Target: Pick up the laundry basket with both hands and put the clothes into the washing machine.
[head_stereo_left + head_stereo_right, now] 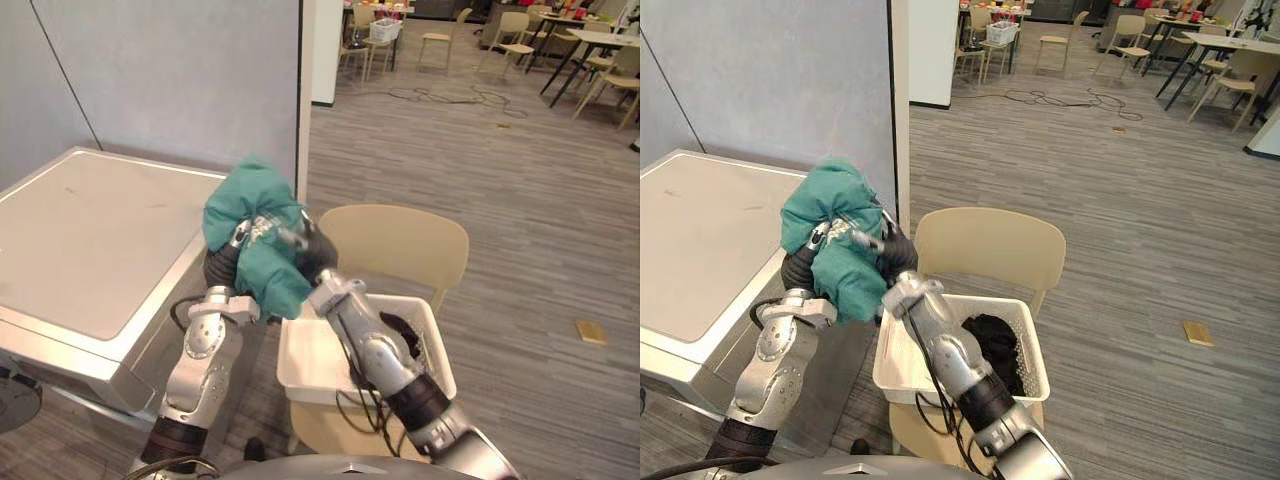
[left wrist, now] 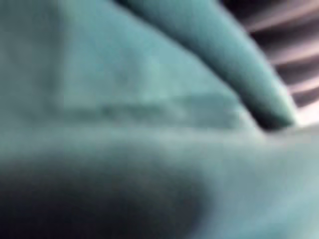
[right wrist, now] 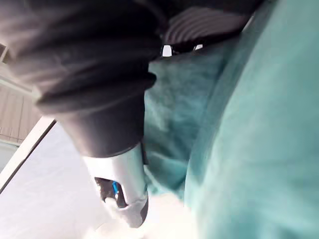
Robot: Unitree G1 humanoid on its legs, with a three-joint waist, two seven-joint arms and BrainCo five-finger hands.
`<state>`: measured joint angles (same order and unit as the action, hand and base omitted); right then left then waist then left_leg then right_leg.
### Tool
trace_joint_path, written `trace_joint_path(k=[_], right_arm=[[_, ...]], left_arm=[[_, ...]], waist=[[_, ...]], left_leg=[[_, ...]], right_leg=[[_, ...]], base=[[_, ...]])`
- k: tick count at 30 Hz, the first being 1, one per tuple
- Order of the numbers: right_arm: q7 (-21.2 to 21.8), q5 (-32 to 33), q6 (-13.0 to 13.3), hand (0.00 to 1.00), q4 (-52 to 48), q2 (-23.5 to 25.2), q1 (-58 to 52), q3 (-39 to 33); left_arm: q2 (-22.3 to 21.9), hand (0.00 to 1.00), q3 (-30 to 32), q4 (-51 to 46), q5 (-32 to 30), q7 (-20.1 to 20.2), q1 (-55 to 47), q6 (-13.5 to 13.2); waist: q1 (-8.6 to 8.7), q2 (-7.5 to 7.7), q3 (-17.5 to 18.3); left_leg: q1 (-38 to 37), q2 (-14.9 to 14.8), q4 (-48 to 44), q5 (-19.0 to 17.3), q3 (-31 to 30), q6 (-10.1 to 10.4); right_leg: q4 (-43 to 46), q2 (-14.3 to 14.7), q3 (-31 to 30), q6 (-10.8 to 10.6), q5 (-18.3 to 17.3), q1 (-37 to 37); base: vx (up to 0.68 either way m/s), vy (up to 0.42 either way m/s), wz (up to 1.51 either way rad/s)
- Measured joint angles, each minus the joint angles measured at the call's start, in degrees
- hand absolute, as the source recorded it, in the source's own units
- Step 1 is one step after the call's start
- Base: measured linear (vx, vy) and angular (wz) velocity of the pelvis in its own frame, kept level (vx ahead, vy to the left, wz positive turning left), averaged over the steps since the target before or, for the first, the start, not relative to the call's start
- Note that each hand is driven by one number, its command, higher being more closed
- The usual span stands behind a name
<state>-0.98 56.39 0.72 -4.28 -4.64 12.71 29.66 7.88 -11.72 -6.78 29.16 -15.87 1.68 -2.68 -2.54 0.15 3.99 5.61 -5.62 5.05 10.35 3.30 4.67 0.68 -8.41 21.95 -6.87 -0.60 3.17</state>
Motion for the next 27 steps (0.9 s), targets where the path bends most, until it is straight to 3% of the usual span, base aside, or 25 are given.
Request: trace_joint_path(k=[4,7,12,18,23,27], right_arm=[[3.64,-0.01,-0.99,0.00,-6.19,-1.97,-9.99,-0.87],[5.14,-0.07,-1.02,0.00,-6.29,-2.08,-15.77,-6.00],[5.87,-0.62,-1.03,0.00,-6.29,-1.93,-24.60,-16.97],[5.48,-2.82,-1.00,0.00,-5.80,0.82,-29.94,-24.73],[5.42,-5.53,-1.25,0.00,3.36,4.35,-33.60,-32.28],[3.74,-16.91,-2.05,0.00,14.44,6.33,-36.90,-41.90]], left_arm=[[-0.03,1.00,0.61,5.40,6.86,-0.86,-0.07,0.85],[-1.52,1.00,2.37,5.38,11.89,-1.12,-0.01,0.72],[-3.03,1.00,10.53,2.95,18.89,-1.25,-0.36,-1.76],[-4.20,1.00,15.32,-4.63,22.40,-0.34,-3.24,-4.77],[-6.76,1.00,16.26,-6.83,22.39,3.00,-10.20,-4.12],[-8.86,1.00,15.99,-8.12,22.44,7.31,-18.61,-2.53]], waist=[[1.26,0.53,0.46],[2.29,0.79,0.64],[3.28,0.77,0.63],[3.49,0.67,0.70],[4.03,0.59,0.74],[4.09,0.34,0.55]], left_leg=[[0.62,-0.10,0.00,0.08,0.73,-0.16],[0.38,-0.08,0.00,0.10,1.23,-0.17],[0.17,-0.54,0.00,-0.56,2.11,0.37],[-0.74,-0.97,0.00,-1.03,4.00,0.57],[-1.33,-1.01,0.00,-1.18,4.65,0.56],[-2.17,-0.97,0.00,-1.62,4.65,0.60]], right_leg=[[0.07,0.02,-1.07,0.05,0.13,-1.03],[0.36,-0.06,-1.47,0.03,0.15,-1.06],[0.61,0.23,-2.53,0.11,0.09,-1.64],[0.61,0.36,-4.35,0.17,0.07,-2.31],[0.64,0.33,-5.22,0.19,0.10,-2.26],[0.59,0.25,-5.25,-0.29,-0.32,-1.34]], base=[[0.03,-0.017,-0.15],[0.03,-0.019,-0.08],[-0.01,-0.013,-0.10],[-0.02,-0.006,-0.16],[0.01,-0.002,-0.08],[0.00,-0.002,-0.01]])
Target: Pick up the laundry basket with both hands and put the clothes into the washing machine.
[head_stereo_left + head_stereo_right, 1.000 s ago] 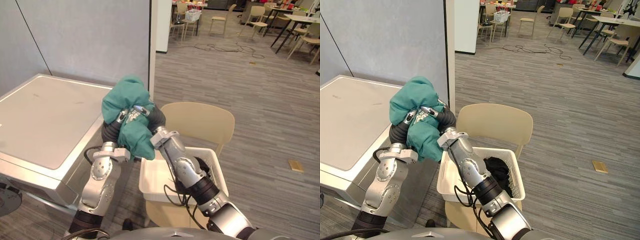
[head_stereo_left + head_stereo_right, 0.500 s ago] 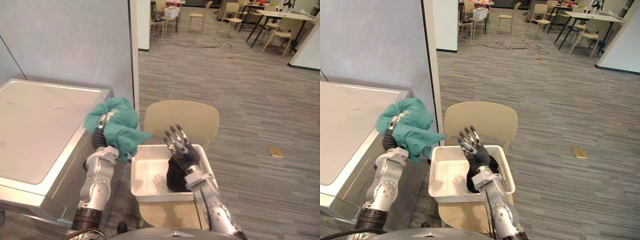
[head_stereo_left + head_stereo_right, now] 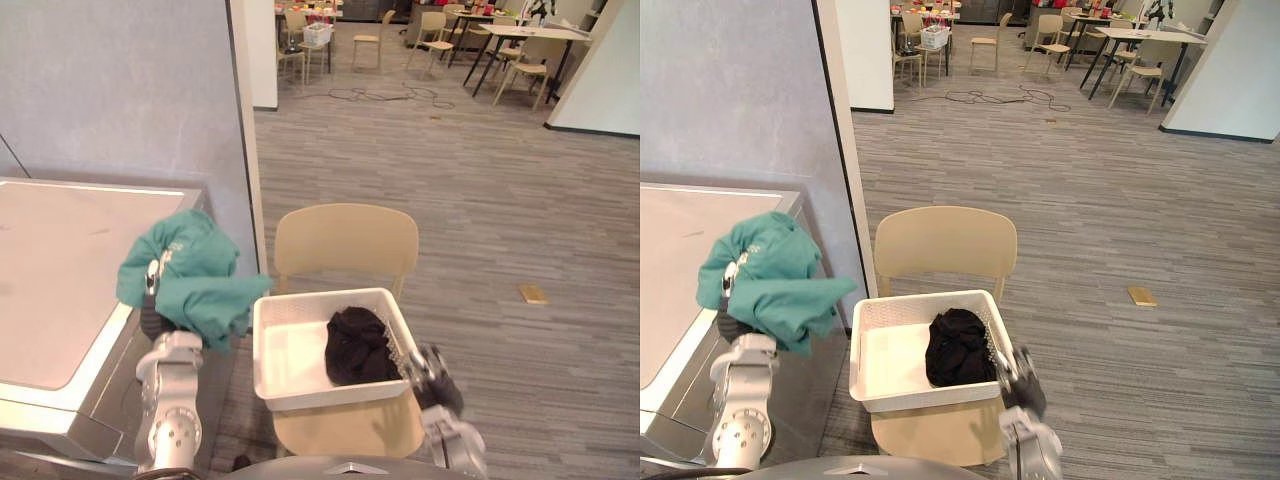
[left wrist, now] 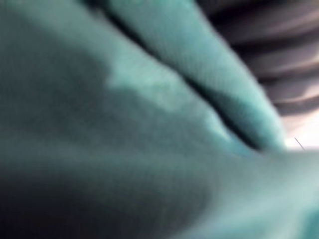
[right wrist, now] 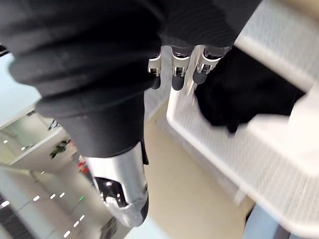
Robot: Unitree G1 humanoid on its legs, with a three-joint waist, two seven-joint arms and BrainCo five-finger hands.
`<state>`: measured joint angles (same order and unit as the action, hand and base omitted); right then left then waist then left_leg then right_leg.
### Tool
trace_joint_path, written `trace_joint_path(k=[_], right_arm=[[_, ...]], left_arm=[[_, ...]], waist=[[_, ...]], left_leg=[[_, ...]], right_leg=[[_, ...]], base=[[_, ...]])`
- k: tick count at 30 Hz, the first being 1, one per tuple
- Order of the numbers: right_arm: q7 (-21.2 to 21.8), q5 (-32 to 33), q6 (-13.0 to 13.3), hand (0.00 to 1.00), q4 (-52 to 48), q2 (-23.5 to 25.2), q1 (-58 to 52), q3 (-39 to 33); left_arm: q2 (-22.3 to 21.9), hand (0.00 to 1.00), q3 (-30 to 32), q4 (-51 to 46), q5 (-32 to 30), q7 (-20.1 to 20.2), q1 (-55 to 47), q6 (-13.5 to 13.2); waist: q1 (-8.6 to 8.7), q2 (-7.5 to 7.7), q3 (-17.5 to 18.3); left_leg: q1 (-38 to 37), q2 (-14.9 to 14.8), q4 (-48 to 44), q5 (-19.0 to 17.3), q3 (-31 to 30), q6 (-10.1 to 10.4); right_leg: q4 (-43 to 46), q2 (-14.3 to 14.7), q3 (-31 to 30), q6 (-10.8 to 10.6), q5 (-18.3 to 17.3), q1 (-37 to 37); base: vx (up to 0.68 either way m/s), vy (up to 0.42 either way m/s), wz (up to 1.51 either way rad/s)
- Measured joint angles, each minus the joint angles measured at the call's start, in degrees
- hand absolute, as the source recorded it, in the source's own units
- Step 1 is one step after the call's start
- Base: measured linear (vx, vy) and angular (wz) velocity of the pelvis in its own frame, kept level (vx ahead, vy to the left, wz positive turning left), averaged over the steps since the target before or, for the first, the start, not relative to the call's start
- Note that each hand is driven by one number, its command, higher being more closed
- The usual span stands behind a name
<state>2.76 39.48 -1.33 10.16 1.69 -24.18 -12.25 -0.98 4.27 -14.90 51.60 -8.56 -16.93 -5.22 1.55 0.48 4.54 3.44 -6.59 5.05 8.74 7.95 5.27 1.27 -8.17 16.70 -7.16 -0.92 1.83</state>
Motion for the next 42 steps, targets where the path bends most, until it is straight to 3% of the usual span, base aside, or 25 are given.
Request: trace_joint_path(k=[5,10,17,19,22,23,24,25,26,27,28,29,30,31,32,34,36,39,40,42], right_arm=[[-0.92,-1.71,-0.35,0.00,16.15,-0.05,-0.35,-8.38],[-2.96,-3.87,-0.57,0.00,28.80,0.22,0.10,-8.82],[-2.77,-8.30,-0.95,0.00,36.57,-1.47,4.16,-7.47],[-3.13,-10.86,-0.93,0.00,37.67,-2.54,6.57,-6.76],[-4.05,-12.97,-1.13,0.00,38.05,-3.91,7.99,-6.00],[-4.65,-13.00,-1.30,0.00,38.18,-4.59,8.59,-6.05],[-4.89,-13.37,-1.19,0.00,38.76,-4.24,9.42,-6.50],[-5.00,-14.15,-1.05,0.00,39.34,-3.98,10.17,-6.60],[-5.66,-15.21,-1.07,0.00,38.87,-4.29,11.34,-7.14],[-6.38,-15.20,-0.88,0.00,37.24,-4.85,10.97,-7.78],[-6.73,-15.20,-0.91,0.00,36.37,-5.07,10.80,-8.33],[-7.02,-15.20,-0.97,0.00,35.54,-5.59,10.93,-9.09],[-6.97,-15.19,-1.29,0.00,36.84,-3.86,11.50,-9.99],[-7.05,-15.19,-0.98,0.00,37.45,-3.09,11.78,-11.00],[-7.03,-14.98,-0.62,0.00,37.91,-3.24,11.89,-11.98],[-7.08,-15.06,-0.49,0.00,39.44,-4.27,12.33,-12.81],[-7.15,-14.89,-0.46,0.00,42.17,-4.23,14.56,-15.01],[-7.46,-13.85,-0.43,0.00,43.14,-2.79,15.19,-15.52],[-8.12,-13.34,-0.38,0.00,43.07,-2.64,15.18,-15.37],[-8.34,-12.28,-0.37,0.00,42.43,-2.14,14.96,-14.78]], left_arm=[[-0.22,1.00,-0.76,2.23,-0.01,4.26,-5.76,1.29],[0.22,1.00,-2.64,11.01,-0.07,5.27,-7.06,3.37],[0.32,1.00,-5.38,11.20,0.04,6.26,-7.80,3.94],[0.24,1.00,-5.61,10.87,0.04,6.43,-6.62,3.95],[-0.33,1.00,-5.49,8.61,0.05,6.41,-6.01,3.95],[-0.76,1.00,-5.59,6.62,0.05,6.42,-6.13,3.95],[-0.34,1.00,-4.60,5.55,0.05,6.43,-4.90,3.85],[-0.19,1.00,-4.08,5.05,0.04,6.46,-3.91,3.82],[-0.22,1.00,-3.95,2.85,0.03,6.56,-3.76,3.58],[-0.33,1.00,-4.27,1.58,0.02,7.04,-4.13,3.38],[-0.47,1.00,-4.59,1.24,0.02,7.46,-4.21,3.37],[-0.67,1.00,-5.72,0.67,0.00,7.81,-3.70,3.38],[0.10,1.00,-5.83,0.15,-0.04,8.07,-2.21,3.30],[-0.09,1.00,-6.16,-0.14,-0.09,8.10,-1.54,3.08],[-0.80,1.00,-7.06,0.09,-0.15,8.08,-1.39,2.09],[-0.64,1.00,-8.27,2.66,-0.25,8.02,0.31,2.09],[-0.64,1.00,-8.79,5.78,-0.58,7.72,2.58,2.35],[0.59,1.00,-9.56,8.16,-0.75,7.55,2.67,2.37],[1.26,1.00,-10.09,9.04,-0.77,7.52,2.63,2.37],[1.71,1.00,-10.77,9.31,-1.46,7.49,2.29,2.39]], waist=[[-0.34,-0.79,-0.60],[-0.33,-0.28,-1.69],[-1.21,-0.41,-6.42],[-1.35,-1.05,-9.76],[-1.69,-1.73,-11.59],[-1.82,-2.59,-12.04],[-1.57,-0.76,-12.31],[-1.91,-0.53,-13.25],[-2.94,-1.63,-14.17],[-2.97,-3.14,-14.60],[-2.91,-4.62,-14.19],[-2.21,-5.68,-13.91],[-0.44,-3.20,-12.01],[-0.57,-3.16,-11.94],[-1.48,-4.37,-11.71],[-0.75,-6.22,-10.37],[-0.01,-6.58,-10.11],[0.42,-4.31,-10.64],[0.28,-3.04,-10.71],[-0.02,-2.02,-11.05]], left_leg=[[-0.05,-0.03,0.00,-0.16,-0.11,-0.25],[-0.56,-0.10,-0.02,-0.25,-1.47,-0.36],[-0.34,-1.51,-0.46,-0.12,-1.47,-0.31],[2.71,-2.09,-4.52,0.22,-3.31,-0.25],[6.82,-2.01,-6.90,0.13,-6.44,-0.75],[8.53,-2.39,-6.76,-1.48,-6.05,-4.26],[10.03,-2.45,-9.89,-5.61,-1.24,-9.87],[11.92,-3.35,-17.00,-7.43,1.54,-11.49],[14.69,-6.80,-36.24,-9.84,6.34,-12.36],[14.26,-10.21,-48.11,-14.88,9.32,-11.37],[13.98,-11.19,-50.00,-15.44,9.91,-10.71],[14.46,-9.61,-46.80,-14.55,9.70,-9.68],[10.73,-4.56,-38.10,-15.63,7.03,-6.96],[10.05,-5.41,-43.19,-18.14,7.03,-6.27],[6.44,-8.26,-47.02,-21.05,6.22,-1.91],[0.83,-10.01,-41.54,-25.03,4.92,4.00],[-3.31,-8.64,-30.07,-26.27,6.45,4.51],[-6.65,-6.03,-22.28,-26.45,8.17,3.98],[-8.15,-4.19,-19.82,-25.42,8.94,2.82],[-10.33,-1.16,-17.33,-23.82,9.89,1.61]], right_leg=[[0.02,0.03,0.25,-0.13,-0.10,0.27],[0.25,0.19,1.53,-0.09,-0.83,2.13],[3.88,1.33,1.51,0.85,-2.47,1.27],[7.88,1.26,3.10,1.55,-4.15,-0.50],[14.36,0.54,6.38,2.29,-6.58,-4.39],[16.41,0.53,8.28,3.36,-7.22,-5.69],[13.74,-0.83,9.61,4.47,-7.39,-5.25],[14.11,-1.78,11.31,4.83,-7.24,-5.14],[17.52,-2.82,12.31,4.95,-7.70,-5.84],[20.04,-2.59,12.67,5.28,-8.70,-5.52],[21.87,-2.27,13.37,5.48,-9.19,-5.40],[23.93,-2.26,13.90,5.88,-10.73,-6.14],[20.46,-4.62,14.16,6.02,-10.99,-6.62],[19.23,-4.49,15.46,6.55,-10.02,-6.37],[17.61,-1.96,16.05,6.43,-7.86,-5.94],[17.34,-0.84,18.23,6.87,-6.98,-7.51],[17.19,-0.81,18.58,6.92,-4.89,-9.41],[16.67,-2.25,18.14,7.08,-1.96,-9.66],[17.26,-3.78,17.26,6.96,-1.33,-9.78],[18.17,-6.34,15.48,6.30,-0.48,-9.86]], base=[[-0.01,-0.002,0.02],[-0.03,-0.009,0.16],[-0.01,-0.034,0.07],[-0.07,-0.044,0.30],[-0.08,-0.055,0.64],[-0.08,-0.112,0.91],[-0.09,-0.074,0.90],[-0.12,-0.039,0.62],[-0.12,0.009,0.23],[-0.11,-0.001,0.16],[-0.06,-0.028,0.48],[-0.17,-0.019,1.01],[-0.20,-0.033,1.10],[-0.19,-0.013,0.73],[-0.06,-0.001,0.23],[-0.09,0.074,0.33],[-0.20,0.139,0.29],[-0.23,0.139,0.10],[-0.21,0.141,-0.06],[-0.23,0.113,-0.12]])
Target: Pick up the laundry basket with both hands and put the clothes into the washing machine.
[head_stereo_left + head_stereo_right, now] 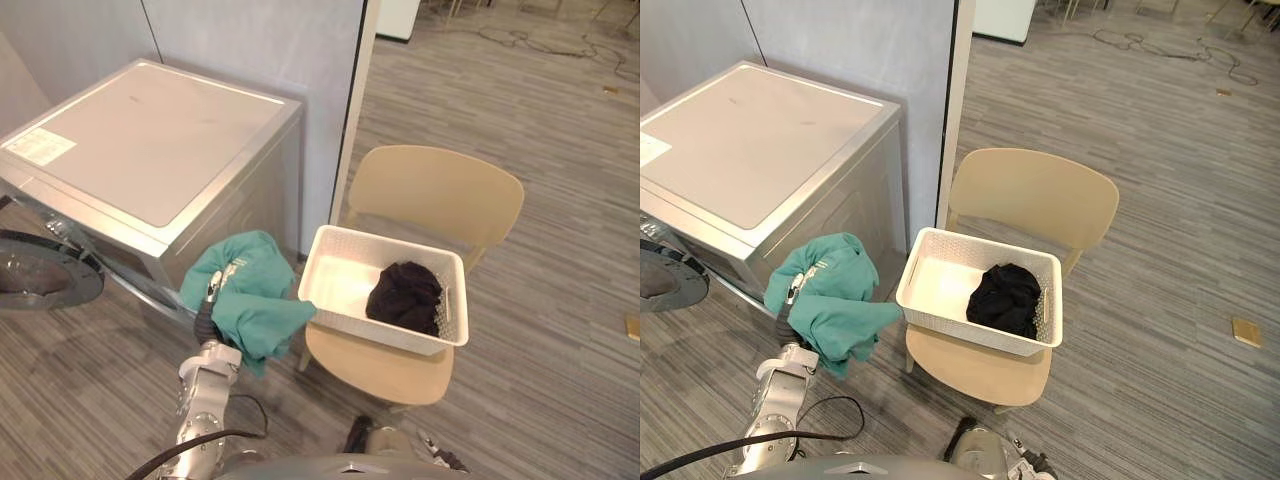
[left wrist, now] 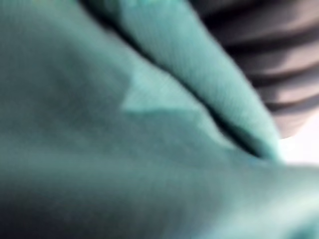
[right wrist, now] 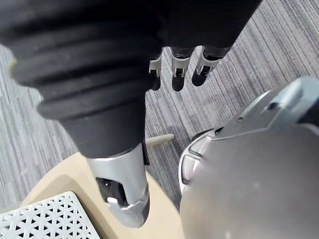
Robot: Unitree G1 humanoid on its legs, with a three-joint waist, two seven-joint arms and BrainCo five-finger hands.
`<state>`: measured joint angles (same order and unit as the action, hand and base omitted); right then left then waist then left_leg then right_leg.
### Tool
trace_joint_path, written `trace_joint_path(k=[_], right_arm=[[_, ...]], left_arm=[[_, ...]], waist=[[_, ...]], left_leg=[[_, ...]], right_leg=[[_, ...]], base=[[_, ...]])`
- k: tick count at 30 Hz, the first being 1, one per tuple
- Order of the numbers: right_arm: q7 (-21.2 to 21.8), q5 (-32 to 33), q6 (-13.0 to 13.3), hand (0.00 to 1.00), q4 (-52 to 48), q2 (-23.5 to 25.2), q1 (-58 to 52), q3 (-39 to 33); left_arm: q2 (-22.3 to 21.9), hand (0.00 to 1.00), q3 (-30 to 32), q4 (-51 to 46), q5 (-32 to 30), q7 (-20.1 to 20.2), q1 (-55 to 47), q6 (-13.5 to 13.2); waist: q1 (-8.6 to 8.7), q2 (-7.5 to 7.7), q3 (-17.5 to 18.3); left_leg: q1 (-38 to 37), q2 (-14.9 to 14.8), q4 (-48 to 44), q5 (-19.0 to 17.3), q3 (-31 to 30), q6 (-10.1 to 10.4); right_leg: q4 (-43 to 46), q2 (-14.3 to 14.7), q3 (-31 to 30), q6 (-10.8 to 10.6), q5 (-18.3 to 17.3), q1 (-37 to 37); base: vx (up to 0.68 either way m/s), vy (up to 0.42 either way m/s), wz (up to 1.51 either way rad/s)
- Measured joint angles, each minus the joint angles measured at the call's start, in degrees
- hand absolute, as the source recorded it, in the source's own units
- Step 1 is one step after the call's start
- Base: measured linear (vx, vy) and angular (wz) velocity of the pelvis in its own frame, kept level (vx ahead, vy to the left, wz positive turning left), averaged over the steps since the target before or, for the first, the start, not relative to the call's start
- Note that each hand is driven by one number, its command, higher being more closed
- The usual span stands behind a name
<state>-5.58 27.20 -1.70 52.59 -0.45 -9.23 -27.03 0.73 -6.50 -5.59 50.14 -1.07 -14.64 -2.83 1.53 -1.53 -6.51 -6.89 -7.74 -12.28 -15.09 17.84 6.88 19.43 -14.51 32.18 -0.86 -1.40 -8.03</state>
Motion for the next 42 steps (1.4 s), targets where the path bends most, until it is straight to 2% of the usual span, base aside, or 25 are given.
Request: trace_joint_path(k=[3,4,6,7,8,10,13,14,16,18,21,23,24,26,27,31,32,33,34,35,36,38,40,41,42], right_arm=[[0.09,0.16,-0.15,0.00,-2.45,0.20,-1.93,0.87],[0.13,0.15,-0.16,0.00,-2.85,0.20,-2.42,1.35],[0.16,0.08,-0.47,0.00,-4.56,0.49,-3.96,2.17],[0.14,0.06,-0.62,0.00,-4.57,0.61,-3.94,2.40],[0.11,0.02,-0.94,0.00,-4.57,0.96,-4.63,3.17],[0.12,-0.01,-1.02,0.00,-4.53,2.58,-6.39,4.26],[0.23,-0.43,-1.04,0.00,-4.59,2.45,-7.18,6.13],[0.27,-0.52,-0.99,0.00,-4.71,1.74,-7.69,6.19],[0.26,-0.59,-1.02,0.00,-5.05,1.81,-8.48,7.04],[0.07,-0.60,-0.92,0.00,-5.92,0.99,-7.13,7.55],[0.08,-0.50,-0.66,0.00,-6.62,0.60,-7.05,8.10],[0.04,-0.50,-0.69,0.00,-6.27,0.01,-7.22,7.96],[-0.02,-0.50,-0.75,0.00,-6.12,0.12,-6.59,7.62],[-0.53,-0.50,-0.76,0.00,-5.91,0.21,-5.91,7.24],[-0.84,-0.50,-0.68,0.00,-4.41,0.27,-5.86,6.59],[-0.91,-0.51,-1.02,0.00,0.76,0.16,-3.48,4.17],[-0.92,-0.57,-1.09,0.00,1.75,-0.02,-2.88,3.82],[-0.97,-0.60,-1.16,0.00,3.30,-0.99,-2.48,3.18],[-0.98,-0.61,-1.32,0.00,5.06,-0.84,-1.77,2.59],[-1.02,-0.56,-2.04,0.00,7.97,0.75,-0.48,1.03],[-1.23,-0.48,-2.28,0.00,9.73,1.64,-0.07,0.55],[-1.33,0.07,-2.17,0.00,10.54,2.03,0.06,-0.98],[-1.53,0.48,-1.94,0.00,10.21,1.13,0.34,-1.33],[-1.81,0.66,-1.82,0.00,9.43,0.68,0.26,-1.33],[-2.19,0.95,-1.41,0.00,8.53,0.15,0.17,-1.30]], left_arm=[[-0.34,1.00,-1.55,-0.20,-0.99,0.03,-0.32,0.00],[-0.55,1.00,-1.55,-0.30,-0.98,0.04,-0.65,0.01],[-1.51,1.00,-0.74,-0.74,-1.52,0.02,-1.25,0.17],[-1.57,1.00,-0.38,-0.93,-1.82,0.03,-1.28,0.18],[-1.61,1.00,0.45,-1.15,-1.99,-0.02,-1.32,0.18],[-1.31,1.00,1.61,-1.53,-2.02,-0.07,-1.72,0.21],[-1.82,1.00,1.62,-2.40,-3.12,-0.28,-3.17,0.66],[-2.20,1.00,1.11,-2.42,-3.16,-0.28,-3.78,0.84],[-2.70,1.00,1.01,-2.87,-3.16,-0.25,-3.92,0.50],[-3.56,1.00,1.09,-2.67,-3.17,-0.77,-4.20,0.61],[-4.09,1.00,-0.53,-2.69,-3.05,-1.10,-5.11,0.64],[-4.03,1.00,-1.67,-2.79,-2.97,-0.63,-4.83,0.68],[-4.04,1.00,-1.38,-2.79,-2.96,-0.18,-4.82,1.03],[-4.05,1.00,-1.07,-2.76,-2.95,0.02,-5.04,1.81],[-4.08,1.00,-1.07,-2.72,-2.95,0.04,-5.44,2.06],[-4.16,1.00,-0.34,-2.49,-2.81,-0.15,-5.74,2.13],[-4.13,1.00,-0.01,-1.75,-2.47,-0.38,-5.64,2.13],[-4.52,1.00,0.00,0.07,-2.33,-0.79,-5.42,2.13],[-4.28,1.00,0.43,1.48,-2.08,-1.15,-5.16,2.13],[-3.05,1.00,2.13,4.52,-1.72,-2.04,-4.41,2.10],[-1.67,1.00,2.27,5.98,-1.70,-2.48,-4.10,2.14],[0.23,1.00,0.96,6.24,-1.70,-2.40,-3.83,2.24],[1.50,1.00,-0.37,6.22,-1.72,-2.31,-2.63,2.24],[1.53,1.00,-0.51,6.21,-1.72,-2.23,-2.27,2.24],[1.55,1.00,-0.51,6.09,-1.93,-2.17,-2.05,2.21]], waist=[[-0.36,0.67,-0.18],[-0.47,1.18,-0.32],[-0.63,0.66,-0.25],[-0.70,0.57,-0.31],[-0.79,1.41,-0.57],[-1.41,3.58,0.22],[-2.12,5.06,1.31],[-2.63,3.36,2.31],[-3.71,4.55,4.45],[-4.76,3.33,3.89],[-4.62,2.72,3.64],[-4.48,2.13,3.72],[-4.58,2.22,3.68],[-4.53,2.45,3.37],[-4.52,2.91,3.42],[-3.76,3.67,3.56],[-3.05,3.59,3.68],[-2.59,2.87,4.68],[-1.95,3.60,4.83],[-0.47,5.89,4.97],[0.00,7.61,4.88],[-0.27,7.91,5.06],[-0.91,6.66,4.74],[-0.99,5.52,4.92],[-0.68,4.70,5.47]], left_leg=[[-2.14,3.87,3.50,2.24,0.93,-1.95],[-2.16,4.31,3.54,2.47,0.83,-2.31],[-2.01,3.89,3.46,3.47,1.01,-4.21],[-1.75,3.76,3.43,3.88,1.03,-4.38],[-1.37,3.09,3.16,4.43,0.14,-4.42],[0.46,1.71,2.10,5.03,-3.15,-3.66],[3.54,1.01,1.31,6.42,-6.64,-2.63],[5.03,0.04,2.10,7.43,-7.71,-2.82],[8.82,0.66,2.33,9.63,-9.15,-1.82],[11.29,-0.03,2.74,11.20,-10.55,-2.14],[13.04,-0.97,1.14,12.30,-12.22,-3.32],[16.97,-2.19,-4.12,11.00,-11.84,-5.31],[19.06,-4.09,-8.03,9.26,-8.68,-8.13],[20.83,-6.24,-13.88,7.22,-5.03,-10.95],[20.91,-6.50,-16.68,6.80,-5.54,-10.89],[21.47,-10.93,-20.14,5.38,-12.66,-9.02],[21.54,-13.03,-17.00,6.57,-14.09,-8.86],[20.17,-12.84,-12.12,8.27,-14.70,-4.10],[19.98,-11.56,-11.33,6.34,-14.28,-0.47],[20.91,-8.10,-11.33,6.50,-14.52,2.30],[21.08,-5.42,-12.10,5.91,-15.00,4.07],[22.49,-2.56,-15.80,3.19,-15.23,3.00],[22.85,-0.73,-17.30,1.28,-14.51,1.10],[22.76,-0.06,-16.82,0.97,-14.26,0.36],[21.90,1.19,-14.92,1.34,-13.93,-0.58]], right_leg=[[0.06,-2.97,-1.50,-0.95,2.35,-0.05],[-0.05,-3.29,-1.88,-1.17,2.96,-0.05],[1.17,-2.84,-6.76,-1.87,5.84,-0.77],[5.03,-2.91,-9.42,-1.44,4.34,-2.07],[15.29,-2.56,-14.28,-0.92,0.81,-4.08],[25.72,1.06,-21.45,-1.70,-2.96,-3.63],[21.39,5.12,-26.80,-4.45,-6.46,-1.26],[14.95,7.27,-28.10,-5.46,-8.29,1.35],[5.18,8.69,-31.39,-4.42,-12.52,4.22],[1.83,9.72,-30.81,-3.80,-12.93,4.03],[2.11,9.27,-24.87,-3.03,-13.29,5.75],[2.81,8.46,-20.37,-2.63,-13.58,6.16],[3.29,7.57,-18.26,-2.63,-13.59,6.25],[3.76,5.60,-15.52,-2.67,-13.58,7.19],[3.65,3.76,-13.95,-3.18,-13.56,8.33],[2.98,-1.25,-12.71,-6.54,-12.73,8.49],[2.54,-2.56,-12.85,-8.63,-12.03,8.10],[2.57,-4.18,-13.29,-12.05,-11.67,7.62],[1.67,-4.58,-14.83,-12.50,-12.01,7.81],[-1.40,-5.12,-18.85,-13.21,-12.27,8.69],[-4.86,-5.74,-19.85,-12.99,-9.91,11.57],[-6.83,-8.24,-19.30,-15.12,-4.36,13.37],[-3.77,-10.13,-20.55,-13.27,0.01,11.68],[-0.63,-10.79,-21.49,-9.73,2.57,9.55],[3.62,-11.78,-22.51,-3.74,7.21,6.23]], base=[[-0.23,0.081,-0.04],[-0.28,0.087,-0.05],[-0.26,0.059,0.07],[-0.17,-0.007,0.21],[-0.15,-0.120,0.38],[-0.14,-0.170,0.51],[-0.09,-0.223,0.59],[-0.07,-0.169,0.53],[-0.08,-0.167,0.44],[-0.14,-0.147,0.39],[-0.09,-0.107,0.83],[-0.09,-0.028,1.10],[-0.07,0.083,0.77],[-0.06,0.173,0.84],[-0.04,0.188,0.76],[0.03,0.432,0.54],[0.11,0.549,0.44],[0.12,0.578,0.48],[0.13,0.512,0.65],[0.14,0.393,0.76],[0.14,0.332,0.72],[0.14,0.381,0.38],[0.07,0.414,0.10],[0.01,0.386,0.04],[0.05,0.434,0.09]])
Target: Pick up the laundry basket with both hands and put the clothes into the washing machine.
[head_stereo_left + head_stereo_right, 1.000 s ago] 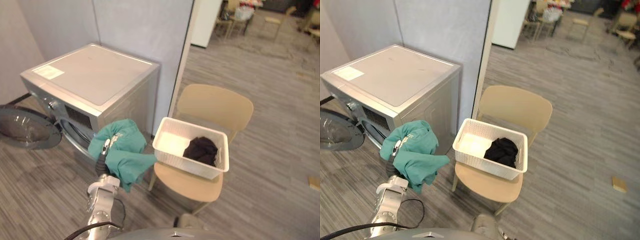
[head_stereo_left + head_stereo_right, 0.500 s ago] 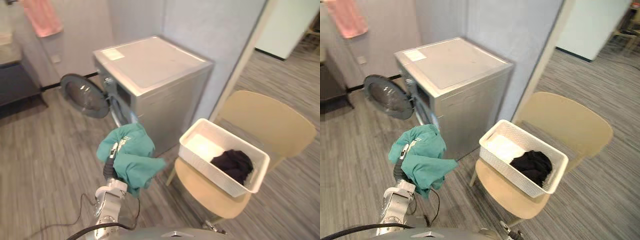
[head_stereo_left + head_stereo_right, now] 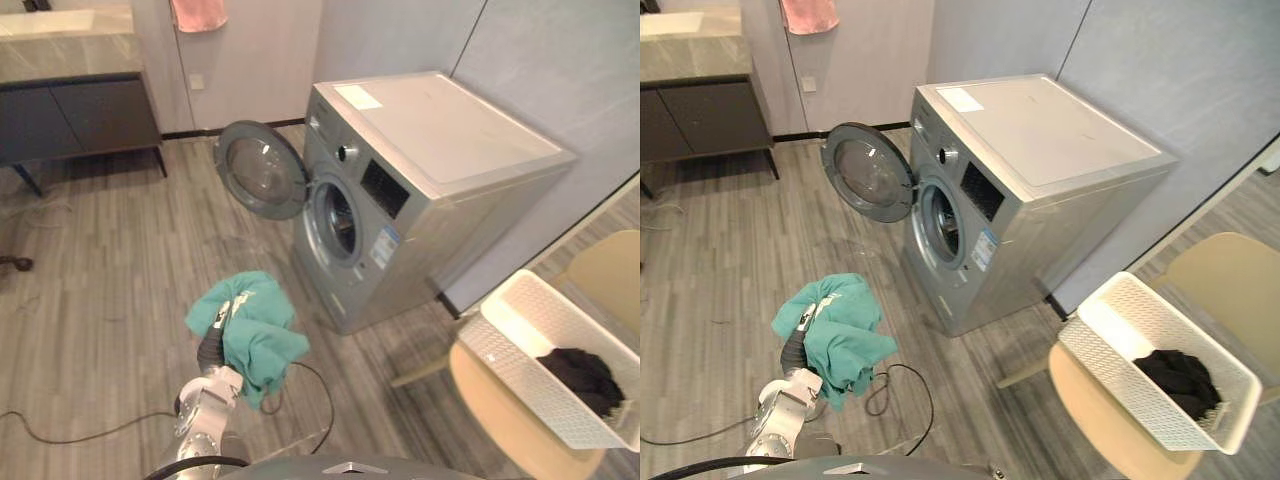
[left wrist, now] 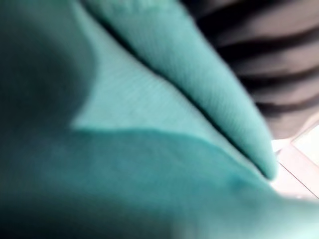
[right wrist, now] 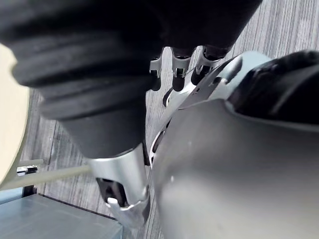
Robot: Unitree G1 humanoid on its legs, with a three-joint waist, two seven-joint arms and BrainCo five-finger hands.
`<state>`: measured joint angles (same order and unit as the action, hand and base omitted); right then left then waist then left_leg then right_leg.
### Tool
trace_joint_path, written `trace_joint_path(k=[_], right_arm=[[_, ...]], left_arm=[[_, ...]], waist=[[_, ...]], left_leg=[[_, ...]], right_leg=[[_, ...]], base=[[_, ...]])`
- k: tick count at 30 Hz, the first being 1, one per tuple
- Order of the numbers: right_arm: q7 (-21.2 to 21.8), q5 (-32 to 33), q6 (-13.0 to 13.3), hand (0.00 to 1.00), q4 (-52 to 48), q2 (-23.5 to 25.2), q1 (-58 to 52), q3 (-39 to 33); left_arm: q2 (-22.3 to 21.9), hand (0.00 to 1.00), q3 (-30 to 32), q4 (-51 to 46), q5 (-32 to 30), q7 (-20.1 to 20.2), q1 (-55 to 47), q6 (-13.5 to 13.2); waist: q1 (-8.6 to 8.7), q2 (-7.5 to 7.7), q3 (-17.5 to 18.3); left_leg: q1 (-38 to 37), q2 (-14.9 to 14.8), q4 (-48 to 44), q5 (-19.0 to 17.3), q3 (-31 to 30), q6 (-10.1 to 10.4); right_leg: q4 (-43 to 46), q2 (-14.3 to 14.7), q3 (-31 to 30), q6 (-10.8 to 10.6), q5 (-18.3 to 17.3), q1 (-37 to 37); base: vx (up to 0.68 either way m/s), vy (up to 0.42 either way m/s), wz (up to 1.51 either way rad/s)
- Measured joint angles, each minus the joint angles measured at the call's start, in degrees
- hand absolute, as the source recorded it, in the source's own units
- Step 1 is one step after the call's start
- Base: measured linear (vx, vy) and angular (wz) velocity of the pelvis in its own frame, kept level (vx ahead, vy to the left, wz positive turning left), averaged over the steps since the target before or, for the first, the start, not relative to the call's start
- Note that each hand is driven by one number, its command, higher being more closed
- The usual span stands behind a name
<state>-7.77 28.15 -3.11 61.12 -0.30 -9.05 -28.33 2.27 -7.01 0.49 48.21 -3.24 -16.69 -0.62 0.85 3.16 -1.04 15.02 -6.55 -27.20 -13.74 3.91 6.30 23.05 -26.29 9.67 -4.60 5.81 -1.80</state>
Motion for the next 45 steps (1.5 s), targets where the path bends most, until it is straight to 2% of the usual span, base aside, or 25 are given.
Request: trace_joint_path(k=[1,2,3,4,5,6,8,10,13,14,15,17,19,22,24,27,33,36,37,38,39,42,43,44,45], right_arm=[[-0.05,0.93,0.44,0.00,-1.25,-0.18,-0.35,-0.01],[-0.03,1.06,0.53,0.00,-2.21,-0.11,-0.76,0.01],[0.04,1.35,0.70,0.00,-3.84,0.15,-1.13,0.00],[0.03,1.32,0.78,0.00,-4.24,0.39,-1.03,0.20],[0.00,1.32,0.83,0.00,-4.51,0.61,-1.02,0.17],[-0.01,1.32,0.89,0.00,-5.84,1.49,-1.26,0.20],[0.12,1.61,1.03,0.00,-8.54,2.27,-2.11,1.15],[0.12,1.92,1.22,0.00,-9.77,2.62,-1.97,1.20],[0.08,1.80,1.12,0.00,-10.55,2.95,-2.31,0.92],[-0.29,1.53,0.68,0.00,-10.56,3.24,-2.86,0.37],[-0.40,1.28,0.52,0.00,-10.53,3.21,-3.93,-0.15],[-0.47,1.17,0.69,0.00,-10.56,2.39,-4.87,-0.04],[-0.64,1.15,0.62,0.00,-10.69,2.10,-4.79,-1.12],[-1.17,1.21,0.78,0.00,-11.48,0.88,-3.99,0.51],[-1.19,1.26,0.72,0.00,-13.18,0.85,-2.82,1.52],[-1.22,1.70,0.85,0.00,-15.19,0.78,-0.74,4.41],[-1.24,1.17,1.36,0.00,-15.06,0.76,0.55,7.76],[-1.36,0.16,1.27,0.00,-14.96,0.41,-1.31,7.77],[-1.42,-0.42,1.26,0.00,-14.88,0.13,-1.93,7.66],[-1.49,-0.96,0.76,0.00,-13.91,2.24,-1.74,7.36],[-1.04,-1.07,-0.17,0.00,-12.07,3.52,-2.42,8.62],[-0.94,-0.78,-0.19,0.00,-13.05,4.04,-1.93,9.02],[-0.92,-0.78,-0.01,0.00,-13.09,4.08,-1.55,9.04],[-0.89,-0.83,0.42,0.00,-13.76,4.08,-1.53,8.79],[-0.90,-0.89,0.55,0.00,-14.95,3.88,-1.33,8.66]], left_arm=[[0.15,1.00,0.03,0.01,-0.05,0.05,0.16,-0.04],[0.31,1.00,0.07,0.00,-0.06,0.08,0.09,-0.08],[0.79,1.00,0.67,0.04,-0.07,-0.01,-0.16,-0.51],[1.11,1.00,1.34,0.12,-0.30,-0.29,-0.56,-0.84],[1.23,1.00,1.27,0.12,-0.69,-0.32,-0.55,-1.05],[1.13,1.00,0.91,0.08,-1.08,-0.32,-0.63,-1.43],[0.73,1.00,-1.05,0.02,-1.19,-0.24,-1.03,-1.55],[-0.60,1.00,-2.94,-0.07,-1.19,-0.05,-0.84,-1.44],[-2.58,1.00,-5.00,-0.27,-1.18,0.19,0.01,-1.02],[-3.64,1.00,-6.26,-1.39,-1.19,0.55,0.94,-0.43],[-4.56,1.00,-6.90,-1.98,-1.19,0.94,1.39,-0.16],[-5.31,1.00,-8.63,-2.12,-1.19,1.20,2.66,0.26],[-5.58,1.00,-9.28,-3.65,-1.17,2.19,2.77,0.58],[-5.62,1.00,-8.47,-6.98,-1.10,2.57,2.11,0.45],[-5.67,1.00,-7.57,-8.04,-1.06,2.60,2.02,0.06],[-5.68,1.00,-5.92,-8.14,-1.03,2.00,1.18,0.04],[-5.56,1.00,-5.41,-5.71,-1.01,0.81,-0.46,0.16],[-5.65,1.00,-6.23,-3.49,-1.03,0.85,-0.53,0.18],[-5.57,1.00,-6.61,-3.37,-1.11,0.88,-0.96,0.23],[-3.96,1.00,-5.53,-3.24,-1.12,0.87,-1.15,0.19],[-2.67,1.00,-4.59,-3.10,-1.13,0.59,-1.18,0.05],[-1.13,1.00,-4.56,-3.46,-1.98,0.40,-0.12,-0.50],[-0.94,1.00,-4.43,-3.50,-2.50,0.40,-0.06,-0.61],[-0.88,1.00,-4.36,-3.69,-3.52,0.36,-0.01,-0.61],[-0.92,1.00,-4.36,-3.93,-3.57,0.33,-0.03,-0.60]], waist=[[0.26,-1.43,-0.50],[0.38,-1.58,-0.57],[0.63,-1.87,-1.07],[1.33,-1.83,-1.42],[1.43,-1.77,-2.05],[1.37,-1.74,-3.54],[1.43,-1.69,-4.08],[1.58,-2.00,-4.63],[2.38,-2.48,-4.58],[3.12,-2.50,-4.48],[3.02,-2.93,-4.38],[3.56,-4.92,-4.44],[3.33,-6.17,-4.99],[1.64,-7.11,-4.41],[0.24,-7.04,-4.43],[-1.33,-6.19,-4.68],[-1.54,-3.35,-3.99],[-0.72,-3.53,-2.69],[-1.48,-4.60,-1.83],[-1.57,-0.90,-0.89],[-0.57,1.37,0.10],[-1.53,1.69,0.36],[-1.96,1.53,0.37],[-2.34,1.02,0.19],[-2.40,0.47,-0.18]], left_leg=[[-1.94,1.45,3.07,0.77,0.41,-1.58],[-3.69,2.10,5.02,1.50,0.79,-2.44],[-6.09,2.87,8.26,3.11,0.97,-4.12],[-8.34,3.44,10.92,4.33,1.22,-4.45],[-9.79,3.62,12.08,4.57,1.32,-4.65],[-12.86,3.64,13.63,4.28,2.12,-5.20],[-15.84,3.36,14.38,2.82,4.71,-5.11],[-17.87,2.28,14.46,1.05,7.69,-4.43],[-19.46,0.14,14.75,-0.56,10.47,-2.77],[-20.32,-1.35,15.28,-1.79,10.17,-0.79],[-21.59,-3.40,15.25,-2.91,9.99,0.13],[-22.02,-6.43,11.00,-3.06,9.64,-0.16],[-18.03,-9.80,-11.26,-1.14,7.91,-1.00],[-10.11,-10.87,-35.31,2.26,6.52,-3.38],[-5.71,-10.75,-39.90,2.18,6.88,-3.34],[-0.06,-11.35,-33.83,1.13,3.92,-4.59],[-0.44,-13.88,0.39,2.98,-15.11,-5.51],[-1.95,-12.33,7.73,7.61,-17.89,-0.26],[-2.74,-12.25,7.73,9.35,-15.56,5.40],[-2.76,-9.71,3.99,4.88,-10.88,7.21],[-0.96,-6.32,0.35,3.56,-9.21,5.50],[-1.75,-4.71,-3.53,0.58,-3.12,2.26],[-2.71,-4.69,-3.19,0.22,-1.05,1.61],[-4.98,-4.30,-1.51,-0.34,2.74,0.56],[-7.14,-4.08,0.47,-0.71,4.94,-0.30]], right_leg=[[3.54,-1.23,-0.43,6.29,6.15,-2.92],[5.33,-1.80,-1.18,9.49,8.88,-4.63],[13.21,-1.35,-3.41,12.48,6.49,-8.56],[21.98,1.25,-4.45,9.87,-1.64,-11.64],[24.79,3.10,-4.42,9.26,-5.11,-12.32],[28.70,7.68,-4.28,7.50,-11.85,-13.19],[30.36,14.54,-0.66,5.73,-19.08,-16.56],[24.46,16.82,6.63,4.52,-22.02,-17.38],[14.55,17.31,12.59,3.99,-22.01,-17.85],[8.47,16.66,13.30,4.91,-18.19,-17.32],[8.44,18.32,15.22,7.43,-18.47,-15.72],[8.73,20.03,17.97,8.04,-21.69,-12.77],[7.68,22.52,18.44,8.54,-23.78,-5.92],[3.73,24.94,16.46,8.56,-24.02,-0.14],[1.14,25.50,14.00,8.45,-23.96,2.19],[-0.69,25.79,8.57,7.66,-23.90,4.03],[3.13,23.21,-4.75,1.87,-26.85,1.32],[4.79,19.72,-9.79,-3.43,-29.33,0.60],[4.76,19.11,-12.18,-5.41,-29.78,0.58],[4.43,15.35,-15.28,-7.59,-30.24,0.80],[2.04,11.97,-16.55,-8.34,-26.88,1.47],[0.59,9.64,-20.64,-4.90,-14.35,-0.77],[1.73,9.49,-21.73,-3.09,-11.92,-2.48],[4.42,8.84,-21.47,1.71,-6.70,-5.86],[6.79,8.49,-20.51,4.59,-2.31,-8.36]], base=[[0.09,0.345,0.07],[0.18,0.275,-0.01],[0.19,0.226,-0.04],[0.19,0.186,-0.02],[0.15,0.136,-0.08],[0.13,0.068,-0.21],[0.13,-0.003,-0.50],[0.17,-0.114,-0.64],[0.23,-0.164,-0.26],[0.48,-0.301,0.09],[0.44,-0.271,0.18],[0.53,-0.298,0.43],[0.62,-0.299,0.31],[0.28,-0.089,-0.20],[0.25,-0.043,-0.60],[0.20,0.055,-0.87],[0.21,0.246,-1.14],[0.25,0.600,-0.77],[0.27,0.717,-0.81],[0.25,0.655,-0.69],[0.24,0.612,-0.33],[0.16,0.641,-0.60],[0.07,0.540,-1.27],[0.05,0.508,-1.19],[0.02,0.540,-1.30]])
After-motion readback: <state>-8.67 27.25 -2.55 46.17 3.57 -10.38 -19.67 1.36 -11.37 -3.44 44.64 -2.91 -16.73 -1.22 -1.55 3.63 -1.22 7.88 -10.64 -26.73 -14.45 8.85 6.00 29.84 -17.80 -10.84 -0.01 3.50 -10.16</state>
